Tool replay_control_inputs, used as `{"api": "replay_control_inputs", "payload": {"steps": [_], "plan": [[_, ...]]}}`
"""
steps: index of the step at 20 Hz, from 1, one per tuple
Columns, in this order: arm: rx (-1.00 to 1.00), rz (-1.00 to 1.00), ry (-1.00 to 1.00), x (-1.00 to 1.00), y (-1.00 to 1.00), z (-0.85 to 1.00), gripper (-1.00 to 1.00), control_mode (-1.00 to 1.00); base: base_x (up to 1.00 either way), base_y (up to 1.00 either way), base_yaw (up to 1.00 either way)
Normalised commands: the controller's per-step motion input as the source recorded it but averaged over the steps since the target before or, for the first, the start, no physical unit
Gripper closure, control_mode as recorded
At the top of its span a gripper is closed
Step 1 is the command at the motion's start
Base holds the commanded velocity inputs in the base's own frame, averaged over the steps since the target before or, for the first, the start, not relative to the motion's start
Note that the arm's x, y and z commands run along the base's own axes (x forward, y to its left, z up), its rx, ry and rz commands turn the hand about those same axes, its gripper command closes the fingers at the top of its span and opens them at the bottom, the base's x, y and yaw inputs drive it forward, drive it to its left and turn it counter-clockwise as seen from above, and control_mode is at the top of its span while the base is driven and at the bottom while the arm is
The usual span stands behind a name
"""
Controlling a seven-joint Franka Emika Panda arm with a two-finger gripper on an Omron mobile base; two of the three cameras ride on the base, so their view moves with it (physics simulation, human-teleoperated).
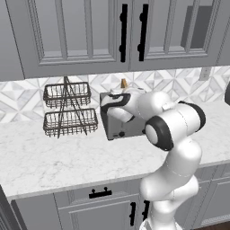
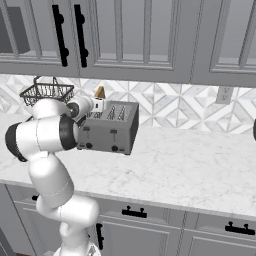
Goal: Start the toaster. Once the lever pops up, take the bread to the plate on the dining counter.
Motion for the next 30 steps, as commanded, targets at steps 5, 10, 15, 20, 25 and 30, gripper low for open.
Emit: {"api": "replay_control_inputs", "payload": {"steps": [5, 10, 15, 20, 25, 30], "plan": [[0.0, 0.0, 0.0, -0.01, 0.0, 0.02, 1.0, -1.0, 0.0, 0.0, 0.0], [0.0, 0.0, 0.0, 0.0, 0.0, 0.0, 1.0, -1.0, 0.0, 0.0, 0.0], [0.0, 0.0, 0.0, 0.0, 0.0, 0.0, 1.0, -1.0, 0.0, 0.0, 0.0], [0.0, 0.0, 0.0, 0.0, 0.0, 0.0, 1.0, -1.0, 0.0, 0.0, 0.0], [0.0, 0.0, 0.0, 0.0, 0.0, 0.0, 1.0, -1.0, 0.0, 0.0, 0.0], [0.0, 0.0, -0.01, -0.07, 0.0, -0.01, 1.0, -1.0, 0.0, 0.0, 0.0]]}}
